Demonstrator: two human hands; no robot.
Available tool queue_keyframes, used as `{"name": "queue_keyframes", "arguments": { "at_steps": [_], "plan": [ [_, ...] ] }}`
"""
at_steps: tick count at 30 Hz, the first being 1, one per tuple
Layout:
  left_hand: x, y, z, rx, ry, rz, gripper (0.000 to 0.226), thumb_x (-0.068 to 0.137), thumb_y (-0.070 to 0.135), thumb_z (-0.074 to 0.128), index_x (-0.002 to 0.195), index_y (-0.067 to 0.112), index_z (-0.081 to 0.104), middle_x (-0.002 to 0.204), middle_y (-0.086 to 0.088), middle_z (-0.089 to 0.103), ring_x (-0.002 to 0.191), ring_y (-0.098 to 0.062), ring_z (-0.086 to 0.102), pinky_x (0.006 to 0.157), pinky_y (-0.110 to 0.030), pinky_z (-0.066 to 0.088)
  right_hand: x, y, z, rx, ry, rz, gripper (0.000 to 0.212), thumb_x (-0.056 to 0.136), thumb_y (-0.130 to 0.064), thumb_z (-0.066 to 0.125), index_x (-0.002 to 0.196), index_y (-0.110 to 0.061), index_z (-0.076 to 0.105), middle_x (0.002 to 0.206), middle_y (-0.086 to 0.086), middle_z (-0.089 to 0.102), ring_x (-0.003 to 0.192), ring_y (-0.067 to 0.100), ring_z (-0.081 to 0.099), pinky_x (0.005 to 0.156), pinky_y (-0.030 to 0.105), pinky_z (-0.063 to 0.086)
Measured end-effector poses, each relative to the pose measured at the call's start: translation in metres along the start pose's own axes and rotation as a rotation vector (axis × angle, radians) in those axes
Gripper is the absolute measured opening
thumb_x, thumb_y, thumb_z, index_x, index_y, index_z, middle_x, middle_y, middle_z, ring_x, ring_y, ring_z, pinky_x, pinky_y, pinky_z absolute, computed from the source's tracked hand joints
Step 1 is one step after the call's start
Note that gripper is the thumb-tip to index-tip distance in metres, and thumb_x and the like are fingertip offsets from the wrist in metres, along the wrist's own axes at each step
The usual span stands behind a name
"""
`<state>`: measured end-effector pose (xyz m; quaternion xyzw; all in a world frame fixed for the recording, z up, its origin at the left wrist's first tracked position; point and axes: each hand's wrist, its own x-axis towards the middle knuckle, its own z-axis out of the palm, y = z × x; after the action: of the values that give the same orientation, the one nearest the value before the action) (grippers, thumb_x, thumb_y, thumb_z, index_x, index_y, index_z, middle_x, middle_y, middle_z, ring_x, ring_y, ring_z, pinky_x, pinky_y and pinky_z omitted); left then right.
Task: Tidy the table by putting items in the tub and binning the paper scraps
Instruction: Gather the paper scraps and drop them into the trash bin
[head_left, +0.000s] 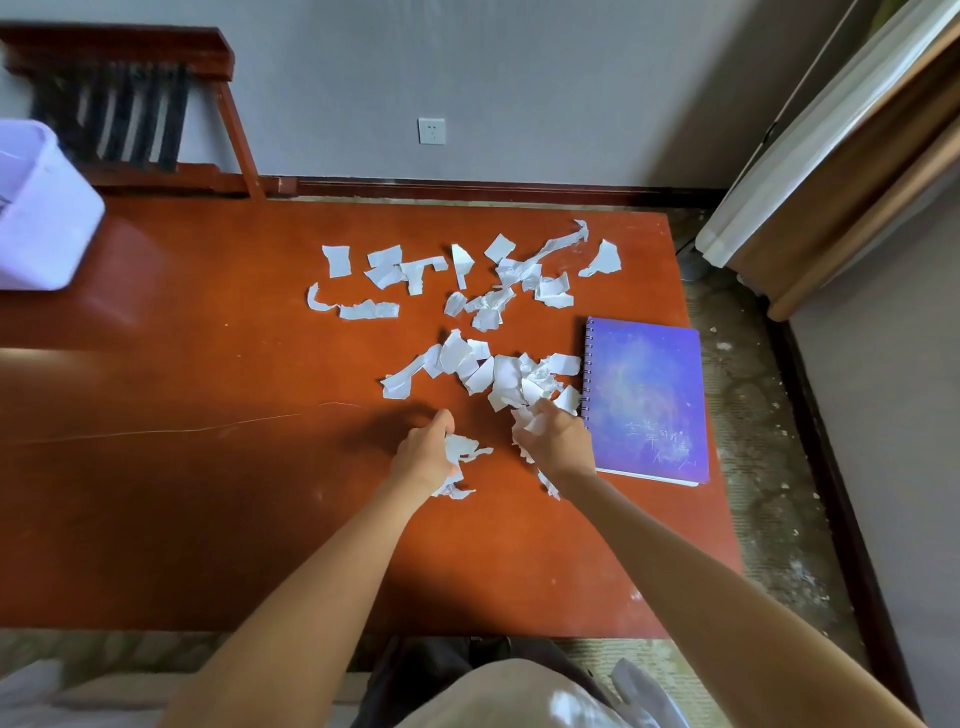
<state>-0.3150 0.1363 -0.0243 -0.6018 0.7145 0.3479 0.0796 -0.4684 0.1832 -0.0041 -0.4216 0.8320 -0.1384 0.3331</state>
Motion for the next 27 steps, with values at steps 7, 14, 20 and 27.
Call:
{"name": "queue_keyframes", "arguments": {
  "at_steps": [7,14,20,27],
  "plan": [
    [-0.001,-0.003,-0.004,-0.23,0.111,-0.129,0.051,0.079,0.004,0.071,0.118,0.007,0.04,0.12,-0.017,0.059,0.112,-0.033,0.059,0.089,-0.038,0.053,0.01,0.004,-0.007,0.288,-0.016,0.108,0.022,0.087,-0.03,0.058,0.085,-0.009,0.05,0.058,0.002,0.043,0.06,0.02,0.046,0.05,0.025,0.033],
    [-0.008,-0.019,-0.013,-0.445,0.17,-0.241,0.026,0.082,0.012,0.069,0.098,0.01,0.048,0.112,-0.017,0.059,0.095,-0.028,0.061,0.08,-0.036,0.056,0.013,0.007,0.002,0.417,-0.031,0.145,0.032,0.082,-0.036,0.063,0.083,-0.005,0.058,0.071,0.008,0.059,0.072,0.025,0.058,0.056,0.027,0.044],
    [-0.012,-0.027,-0.026,-0.486,0.256,-0.235,0.022,0.085,0.013,0.062,0.104,0.002,0.059,0.092,-0.008,0.059,0.092,-0.029,0.063,0.073,-0.032,0.053,0.015,-0.004,0.009,0.5,-0.053,0.142,0.047,0.072,-0.047,0.065,0.095,-0.008,0.056,0.087,0.011,0.064,0.079,0.026,0.062,0.063,0.026,0.048],
    [-0.021,-0.052,-0.055,-0.552,0.427,-0.2,0.01,0.086,0.014,0.06,0.084,0.008,0.052,0.083,-0.008,0.057,0.079,-0.026,0.058,0.06,-0.026,0.044,0.017,-0.037,0.02,0.673,-0.041,0.157,0.046,0.08,-0.032,0.068,0.108,0.003,0.06,0.079,0.011,0.065,0.06,0.019,0.059,0.058,0.026,0.048]
  ]
}}
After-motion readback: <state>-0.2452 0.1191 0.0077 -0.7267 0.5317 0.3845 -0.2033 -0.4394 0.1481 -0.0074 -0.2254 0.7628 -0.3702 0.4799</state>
